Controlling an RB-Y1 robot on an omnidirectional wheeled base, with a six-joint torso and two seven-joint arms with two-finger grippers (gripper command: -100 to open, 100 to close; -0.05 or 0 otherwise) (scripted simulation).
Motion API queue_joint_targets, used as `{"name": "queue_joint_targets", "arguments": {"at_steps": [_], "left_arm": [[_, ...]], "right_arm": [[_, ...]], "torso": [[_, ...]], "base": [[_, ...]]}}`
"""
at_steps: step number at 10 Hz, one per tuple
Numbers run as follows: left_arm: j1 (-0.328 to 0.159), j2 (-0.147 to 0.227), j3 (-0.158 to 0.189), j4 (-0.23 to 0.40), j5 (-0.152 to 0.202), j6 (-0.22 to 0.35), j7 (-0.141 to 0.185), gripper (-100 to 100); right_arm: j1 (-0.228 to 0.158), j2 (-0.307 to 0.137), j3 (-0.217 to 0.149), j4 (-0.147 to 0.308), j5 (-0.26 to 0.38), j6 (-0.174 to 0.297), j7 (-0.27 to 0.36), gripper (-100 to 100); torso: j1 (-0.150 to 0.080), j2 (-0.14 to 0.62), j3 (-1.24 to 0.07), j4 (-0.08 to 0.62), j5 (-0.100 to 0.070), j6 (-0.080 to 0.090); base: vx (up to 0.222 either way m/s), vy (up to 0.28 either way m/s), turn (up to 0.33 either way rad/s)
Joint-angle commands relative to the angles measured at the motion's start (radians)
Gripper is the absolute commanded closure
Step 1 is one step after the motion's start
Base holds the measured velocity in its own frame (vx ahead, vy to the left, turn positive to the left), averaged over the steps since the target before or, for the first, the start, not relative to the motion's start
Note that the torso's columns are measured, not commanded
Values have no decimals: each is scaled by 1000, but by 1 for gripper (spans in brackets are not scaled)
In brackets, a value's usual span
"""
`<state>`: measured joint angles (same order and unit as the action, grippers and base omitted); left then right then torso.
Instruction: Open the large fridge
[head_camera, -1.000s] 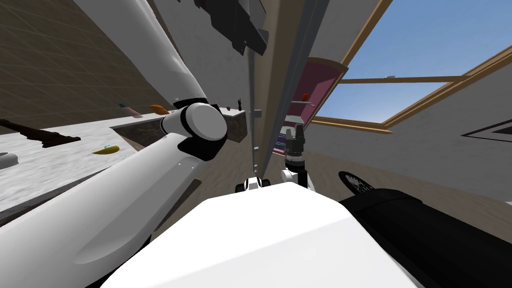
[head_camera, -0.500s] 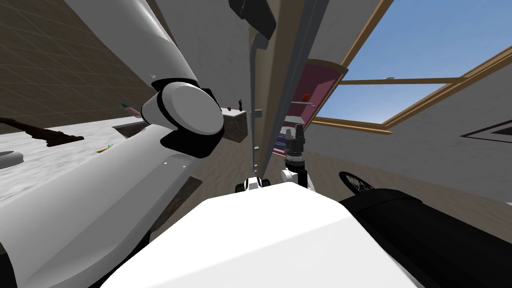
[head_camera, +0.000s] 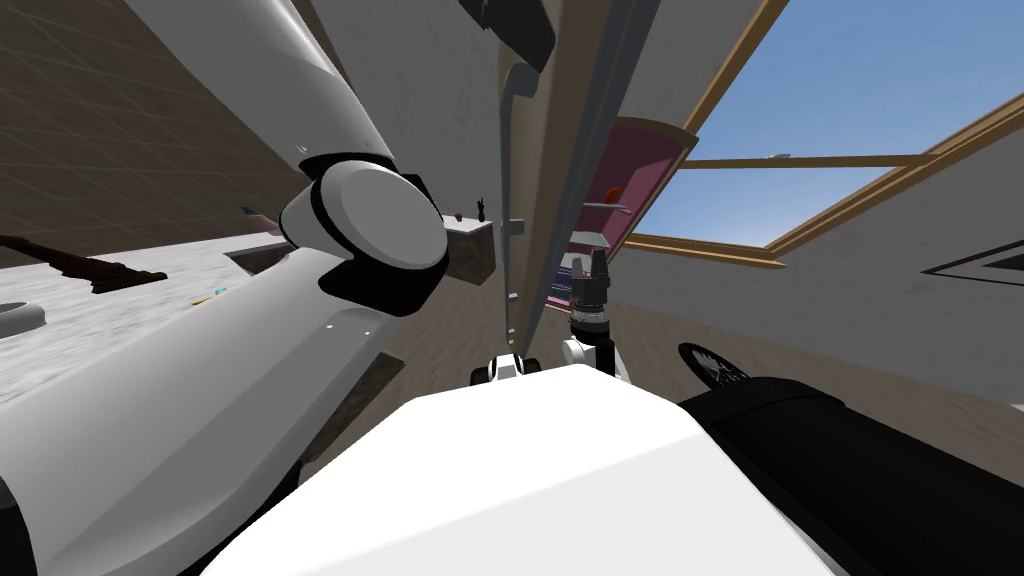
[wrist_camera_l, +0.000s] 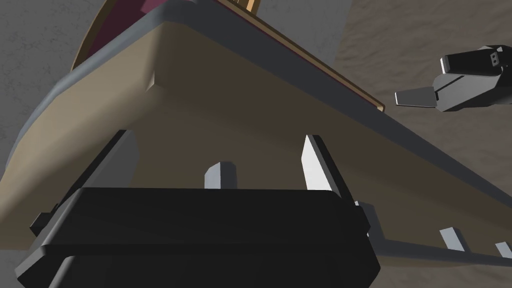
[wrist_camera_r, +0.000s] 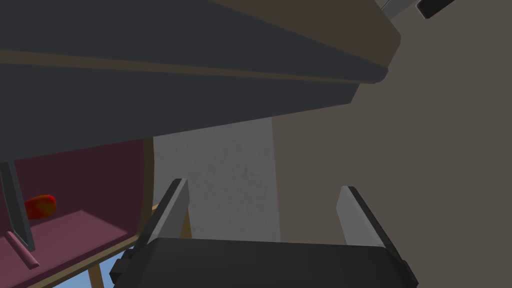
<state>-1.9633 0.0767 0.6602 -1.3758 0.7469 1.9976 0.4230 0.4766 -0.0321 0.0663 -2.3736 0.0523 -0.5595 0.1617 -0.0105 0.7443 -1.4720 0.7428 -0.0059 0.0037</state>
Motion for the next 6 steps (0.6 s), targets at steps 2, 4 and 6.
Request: {"name": "queue_joint_targets", "arguments": {"at_steps": [2, 4, 6], "left_arm": [[-6, -3, -1, 1, 2, -4, -1, -100], [-43, 7, -2, 15, 1, 1, 32, -100], [-64, 9, -2, 23, 2, 2, 48, -100]], "right_arm": [[0, 0, 0, 0, 0, 0, 0, 0], [0, 0, 0, 0, 0, 0, 0, 0], [0, 0, 0, 0, 0, 0, 0, 0]], "torso": [[0, 0, 0, 0, 0, 0], [0, 0, 0, 0, 0, 0], [3, -1, 0, -1, 1, -1]], "base": [[-1, -17, -3], [0, 17, 13], [3, 37, 1]]}}
